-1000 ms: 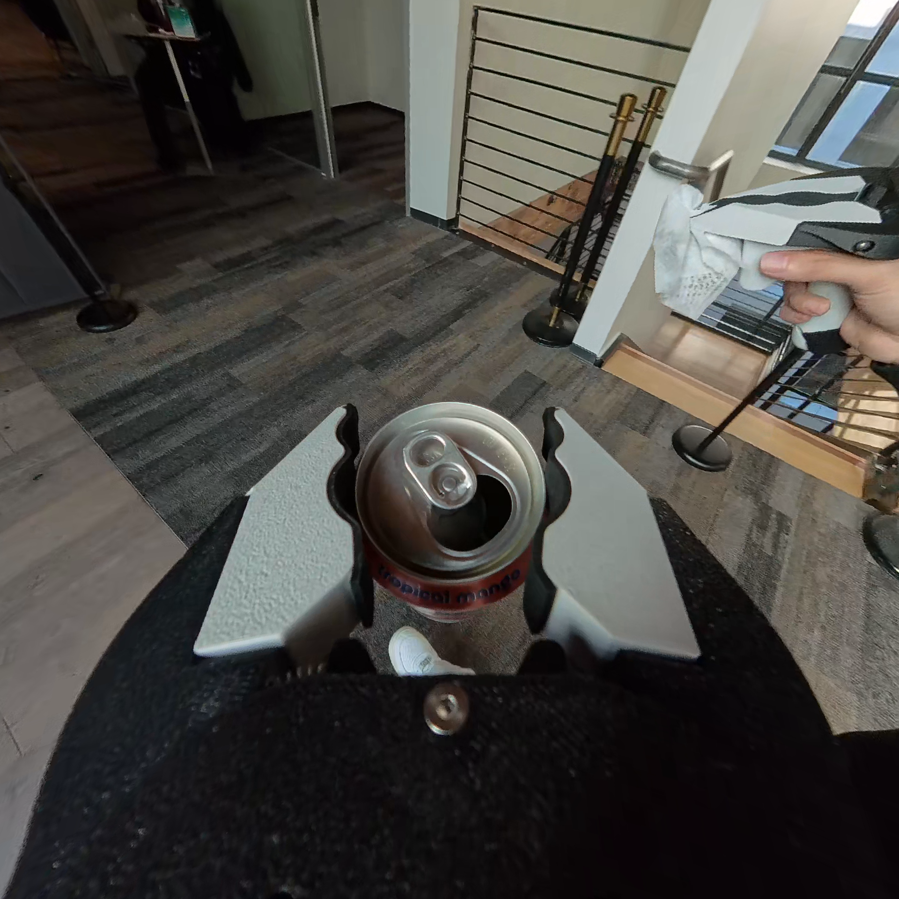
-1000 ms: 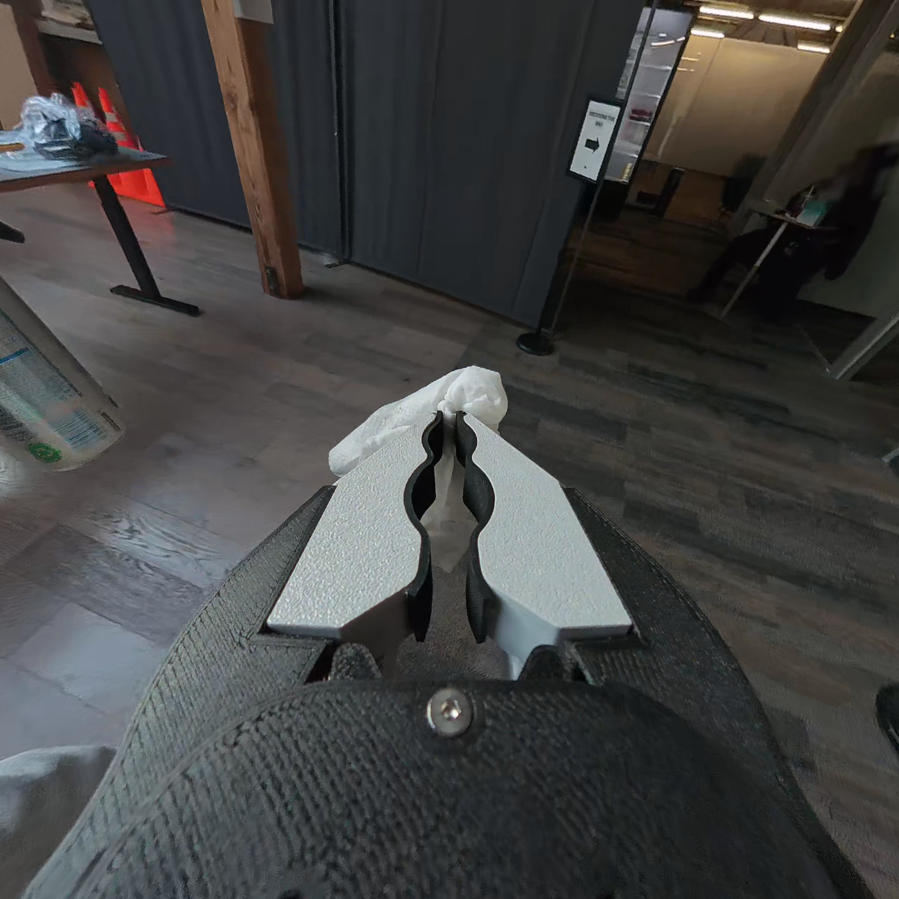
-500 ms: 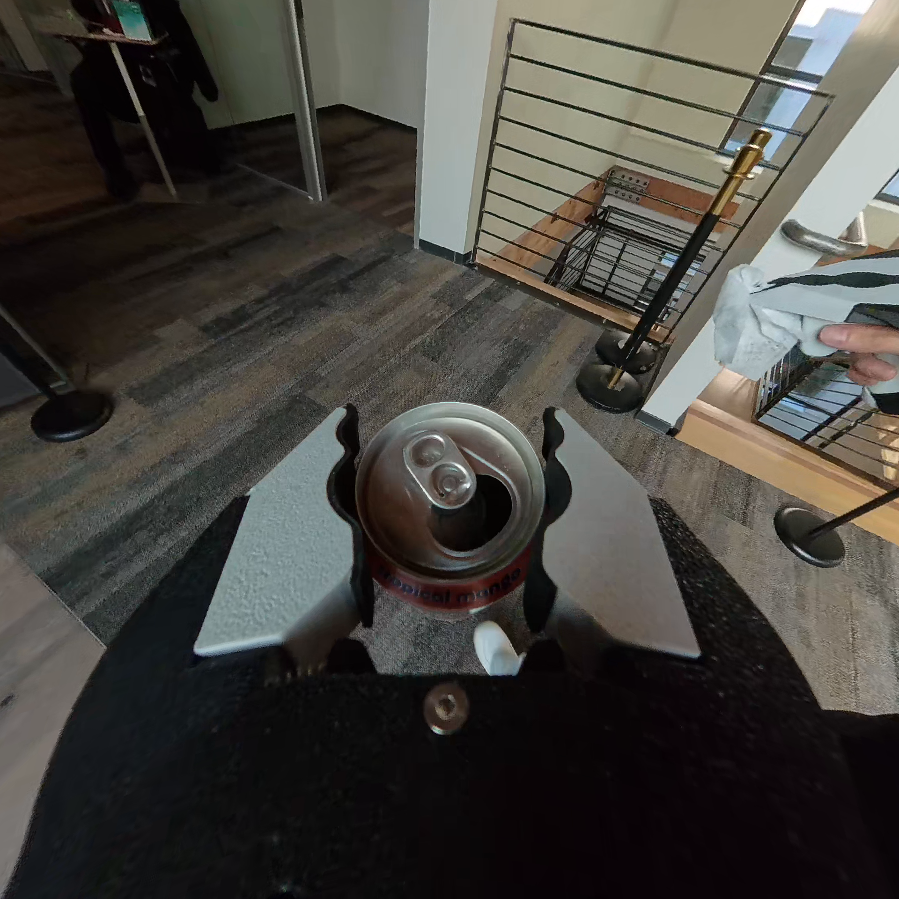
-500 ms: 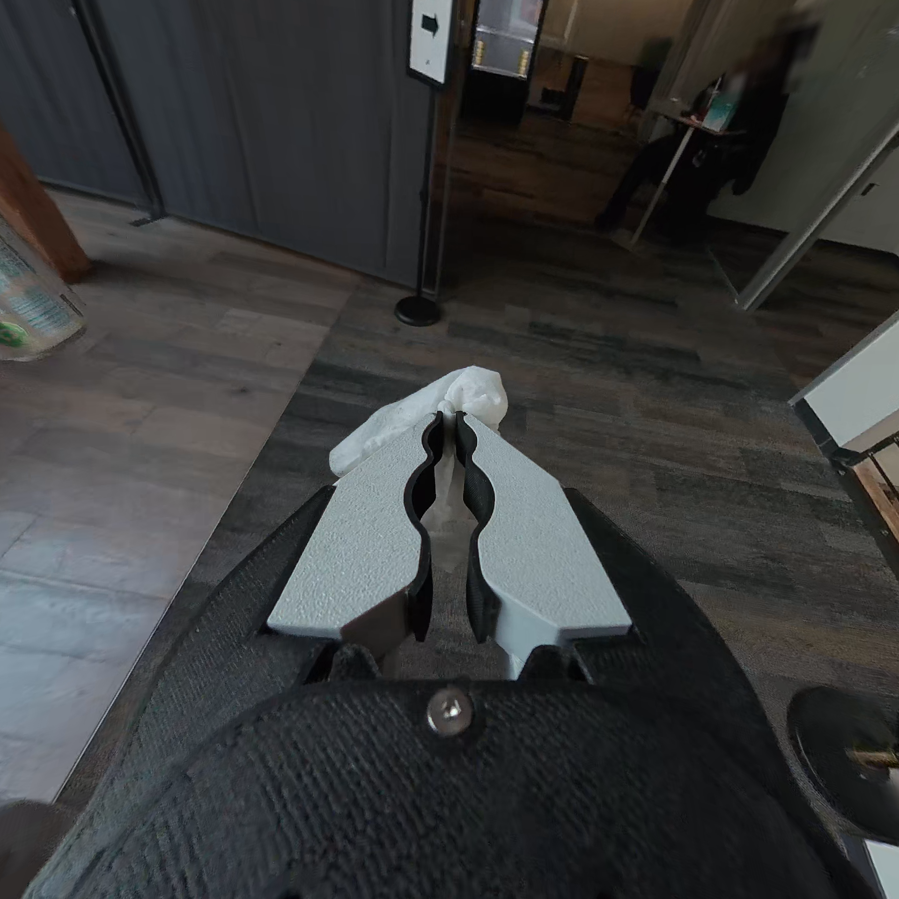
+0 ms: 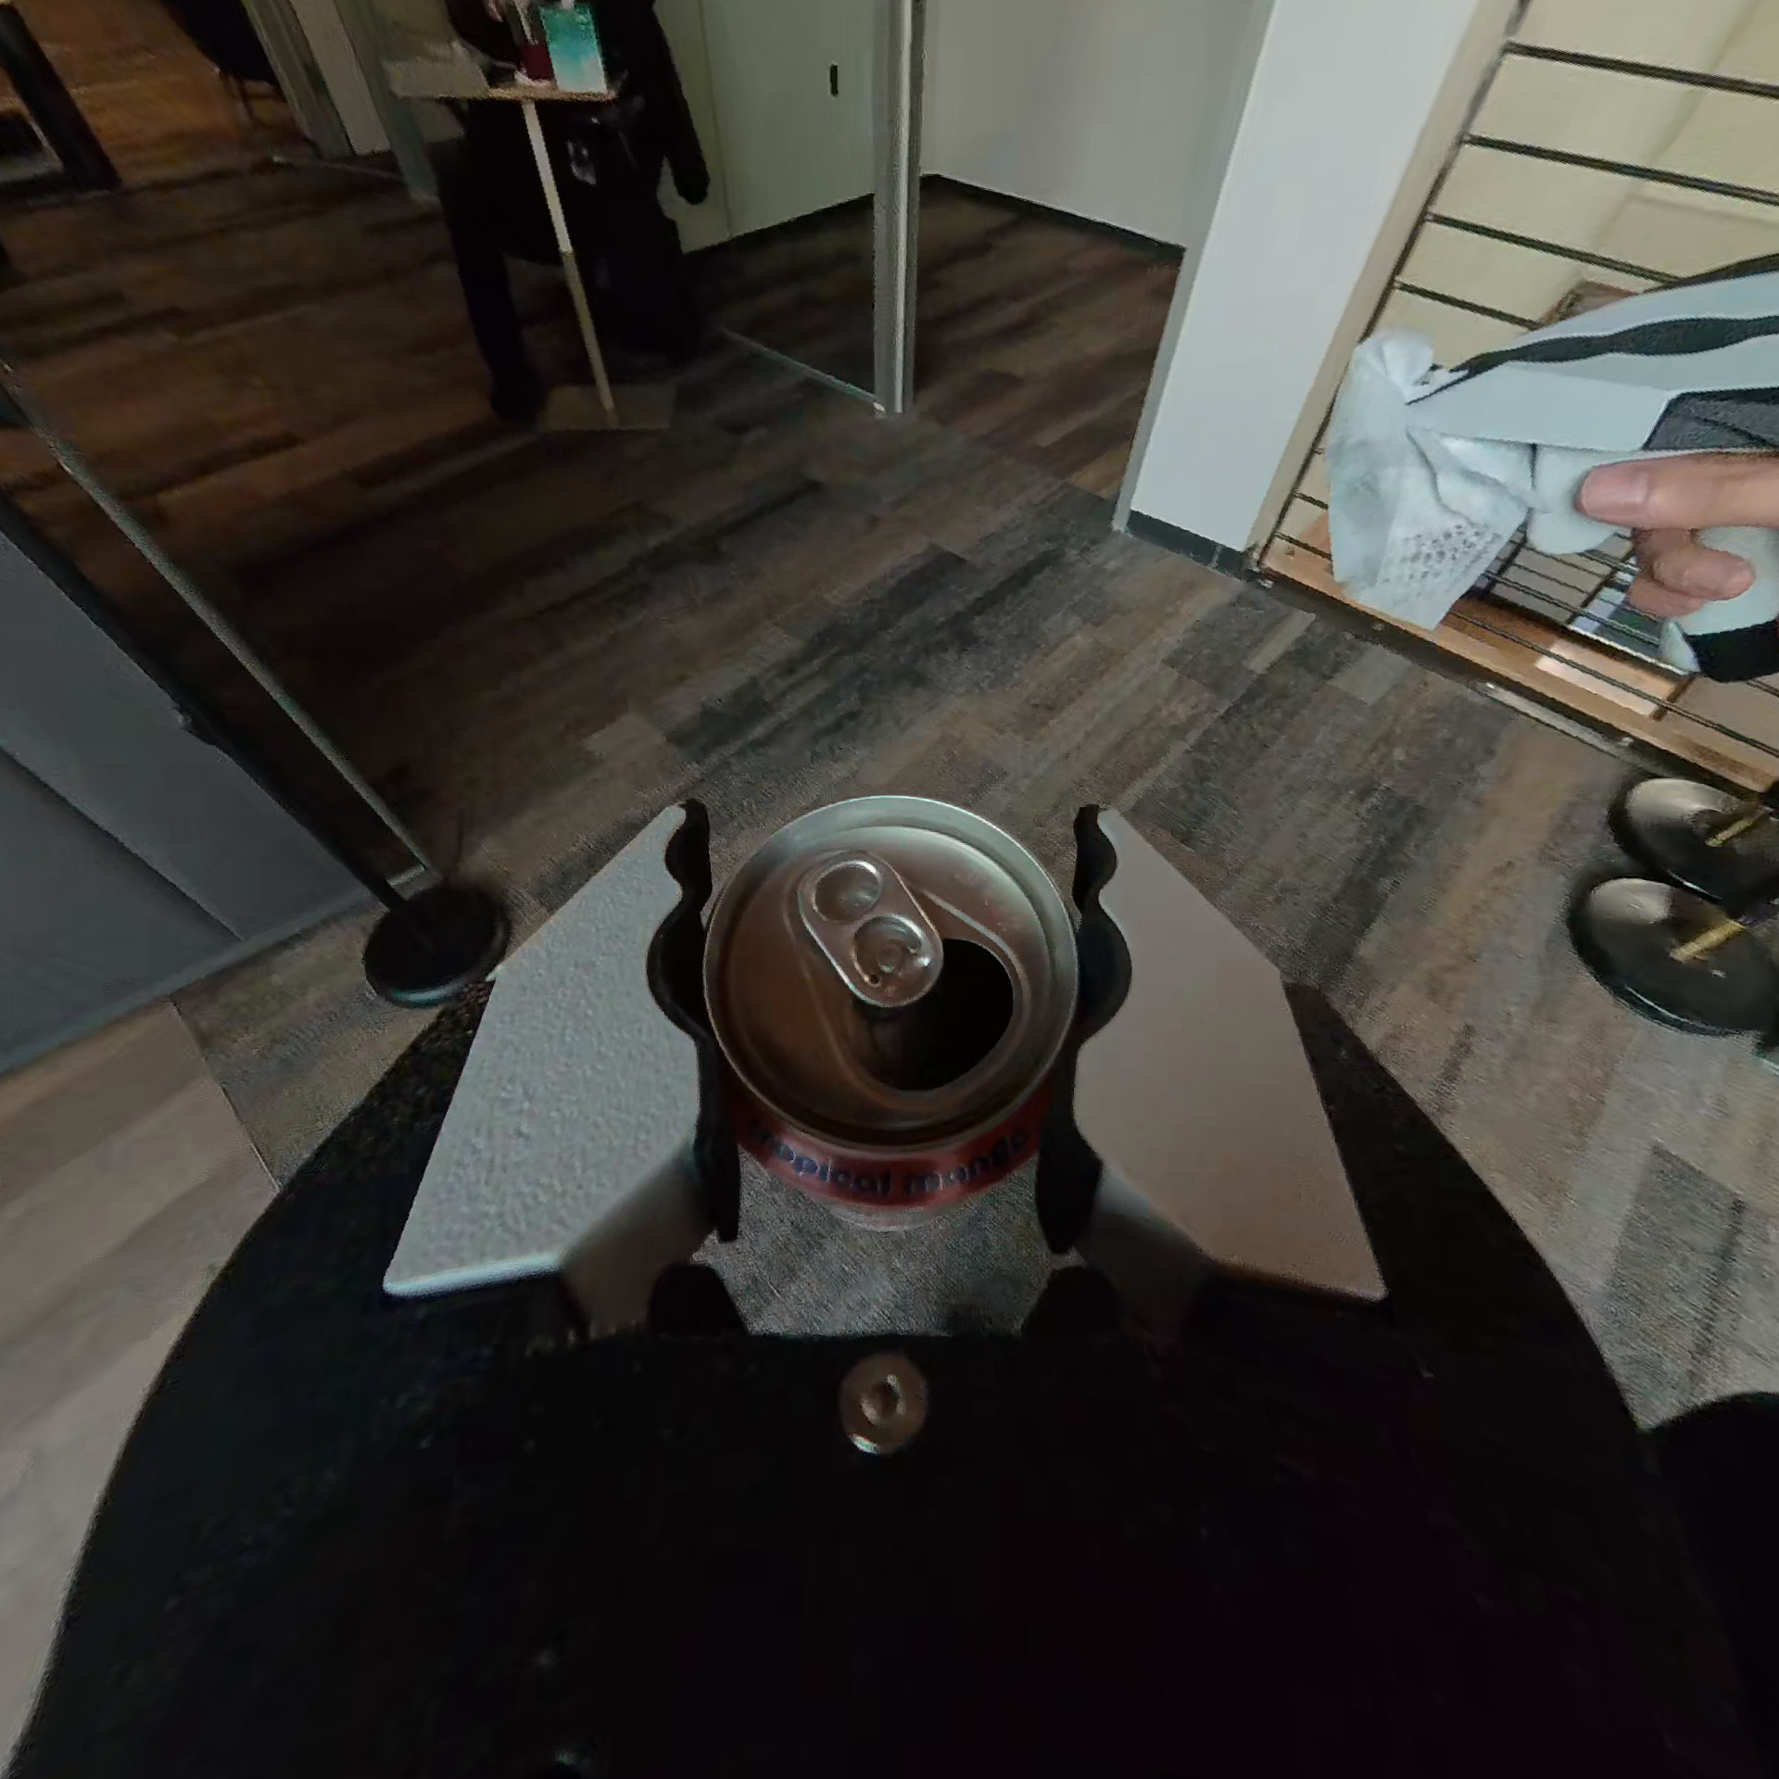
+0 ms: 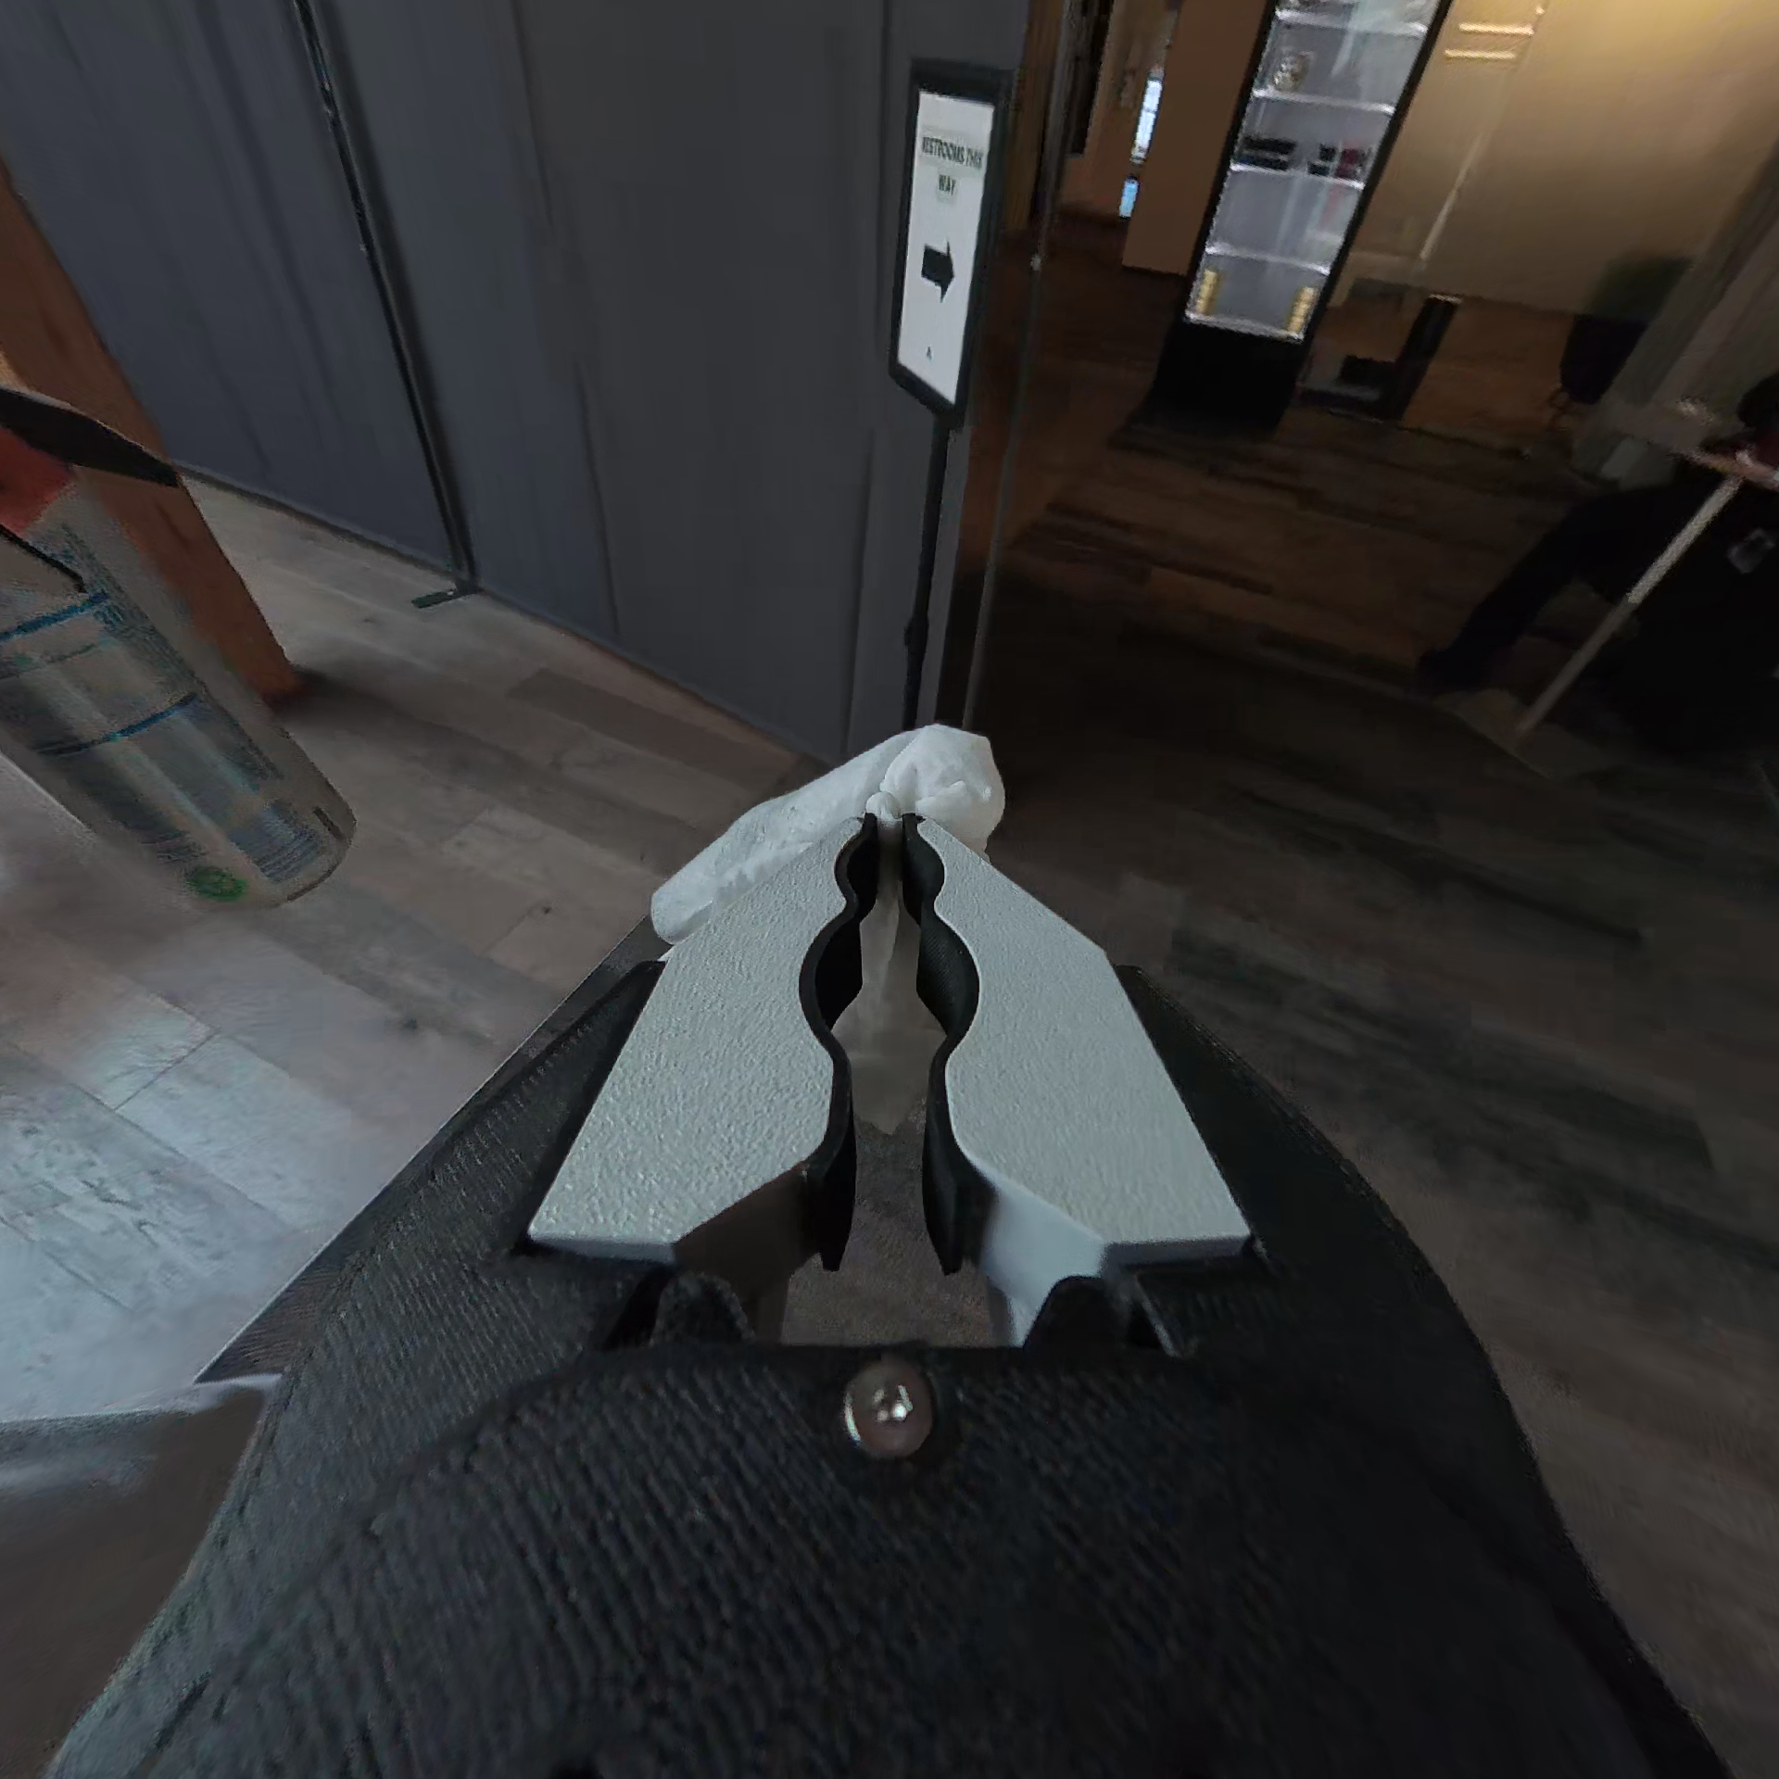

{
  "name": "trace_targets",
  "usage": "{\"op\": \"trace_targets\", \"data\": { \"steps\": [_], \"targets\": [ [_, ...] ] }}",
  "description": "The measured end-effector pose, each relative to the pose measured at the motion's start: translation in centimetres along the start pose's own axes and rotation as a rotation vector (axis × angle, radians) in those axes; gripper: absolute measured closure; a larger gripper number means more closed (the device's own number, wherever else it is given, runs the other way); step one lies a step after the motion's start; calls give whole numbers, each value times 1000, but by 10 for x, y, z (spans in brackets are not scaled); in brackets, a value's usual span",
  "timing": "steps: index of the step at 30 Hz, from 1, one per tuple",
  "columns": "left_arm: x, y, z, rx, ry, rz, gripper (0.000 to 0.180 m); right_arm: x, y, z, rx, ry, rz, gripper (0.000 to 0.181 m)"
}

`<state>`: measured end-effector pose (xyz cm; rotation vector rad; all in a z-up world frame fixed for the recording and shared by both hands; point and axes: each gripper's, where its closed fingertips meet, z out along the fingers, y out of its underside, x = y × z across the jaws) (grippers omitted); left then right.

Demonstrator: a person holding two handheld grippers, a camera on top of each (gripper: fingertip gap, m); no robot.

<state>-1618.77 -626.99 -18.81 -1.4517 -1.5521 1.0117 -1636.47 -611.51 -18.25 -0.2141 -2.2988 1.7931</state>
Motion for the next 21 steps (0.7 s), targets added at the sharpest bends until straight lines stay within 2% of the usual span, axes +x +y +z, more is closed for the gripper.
{"op": "trace_targets", "data": {
  "steps": [7, 15, 21],
  "targets": [
    [-176, -88, 258, 61, 5, 44, 105, 167, -69, 276, 36, -58, -134, 178],
    [-348, -262, 530, 48, 126, 102, 105, 382, -132, 512, 34, 42, -52, 179],
    [-513, -355, 719, 98, 42, 155, 105, 552, -134, 702, 21, 71, -68, 179]
  ]
}}
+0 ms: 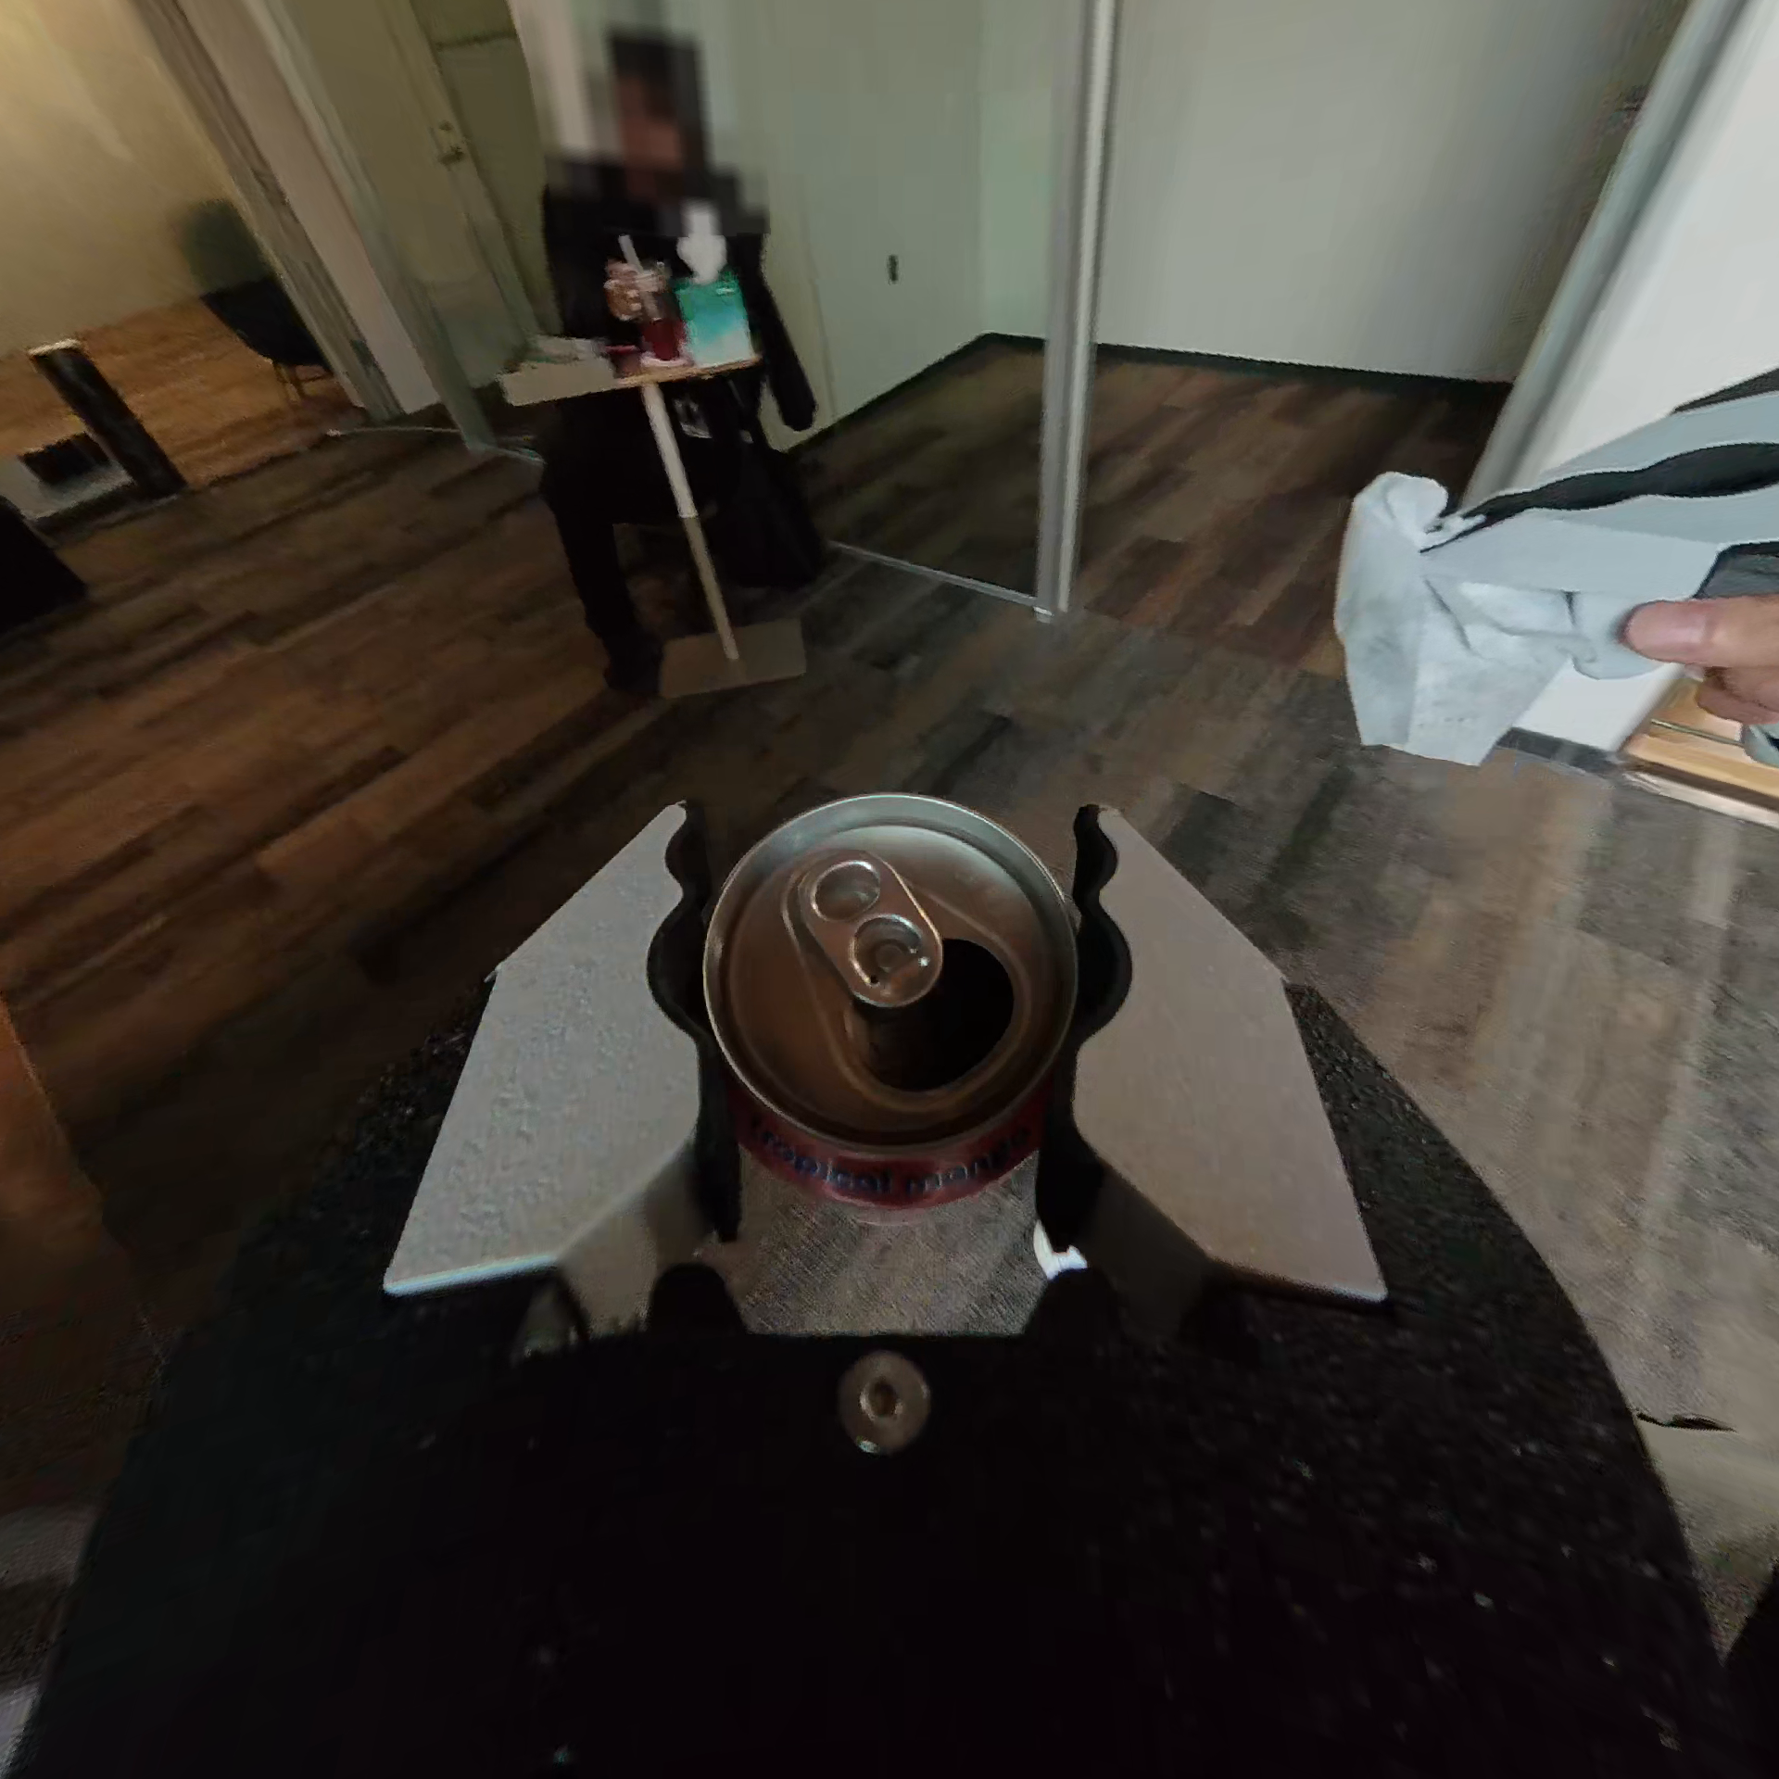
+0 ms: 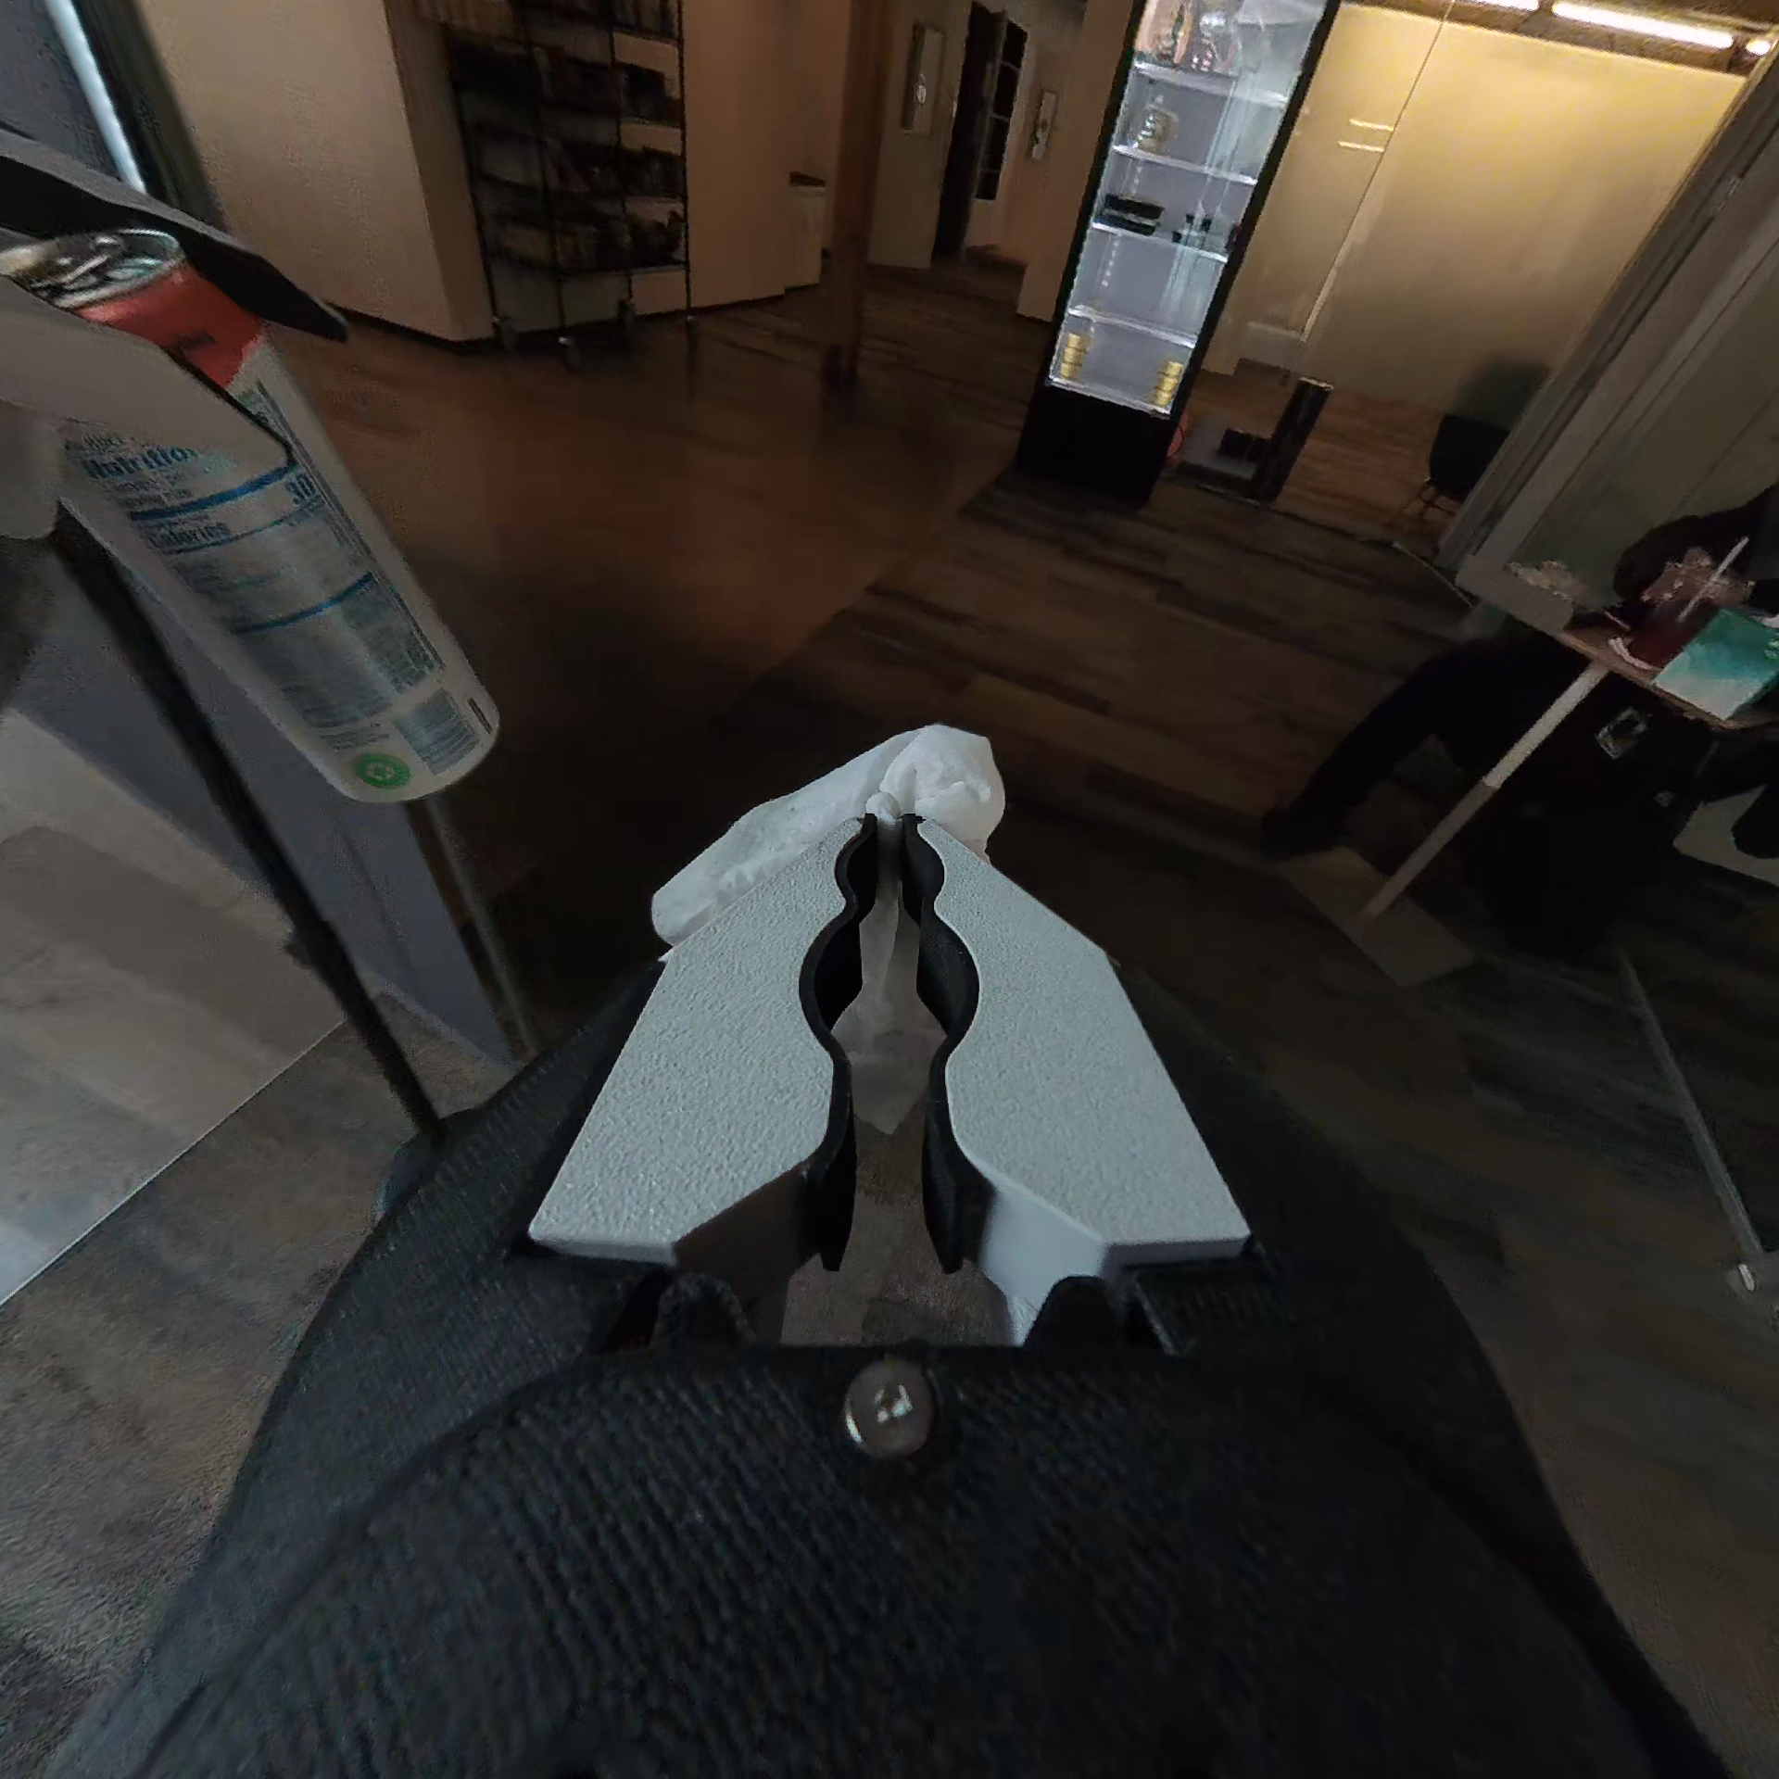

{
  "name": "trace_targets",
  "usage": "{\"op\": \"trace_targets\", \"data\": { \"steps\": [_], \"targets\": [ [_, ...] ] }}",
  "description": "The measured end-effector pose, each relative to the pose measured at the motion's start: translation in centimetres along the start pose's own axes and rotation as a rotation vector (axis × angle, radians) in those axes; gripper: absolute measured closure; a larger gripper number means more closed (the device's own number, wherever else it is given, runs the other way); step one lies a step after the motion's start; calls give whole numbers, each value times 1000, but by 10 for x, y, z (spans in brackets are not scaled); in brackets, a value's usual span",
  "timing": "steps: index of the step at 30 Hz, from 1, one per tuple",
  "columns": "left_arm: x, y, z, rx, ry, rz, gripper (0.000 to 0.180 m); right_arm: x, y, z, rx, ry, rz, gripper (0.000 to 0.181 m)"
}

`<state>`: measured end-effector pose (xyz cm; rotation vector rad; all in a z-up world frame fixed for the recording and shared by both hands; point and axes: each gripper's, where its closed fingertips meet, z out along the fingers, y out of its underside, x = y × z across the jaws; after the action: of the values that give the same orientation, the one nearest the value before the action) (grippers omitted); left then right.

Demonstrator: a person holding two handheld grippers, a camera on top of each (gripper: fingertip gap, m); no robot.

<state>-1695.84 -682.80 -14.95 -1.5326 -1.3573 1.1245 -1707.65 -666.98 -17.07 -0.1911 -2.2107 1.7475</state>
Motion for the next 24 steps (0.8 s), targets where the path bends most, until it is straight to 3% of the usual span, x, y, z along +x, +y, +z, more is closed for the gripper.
{"op": "trace_targets", "data": {
  "steps": [8, 16, 21, 24],
  "targets": [
    [-289, -10, 142, 0, -287, -203, 105, 98, -85, 366, 50, -285, -58, 179],
    [-598, 13, 204, 21, -615, -270, 105, 93, -199, 722, 173, -539, -157, 179],
    [-816, 31, 273, 7, -625, -309, 105, 106, -232, 944, 167, -572, -176, 179],
    [-933, 17, 328, -16, -590, -312, 105, 128, -225, 1063, 81, -546, -193, 179]
  ]
}}
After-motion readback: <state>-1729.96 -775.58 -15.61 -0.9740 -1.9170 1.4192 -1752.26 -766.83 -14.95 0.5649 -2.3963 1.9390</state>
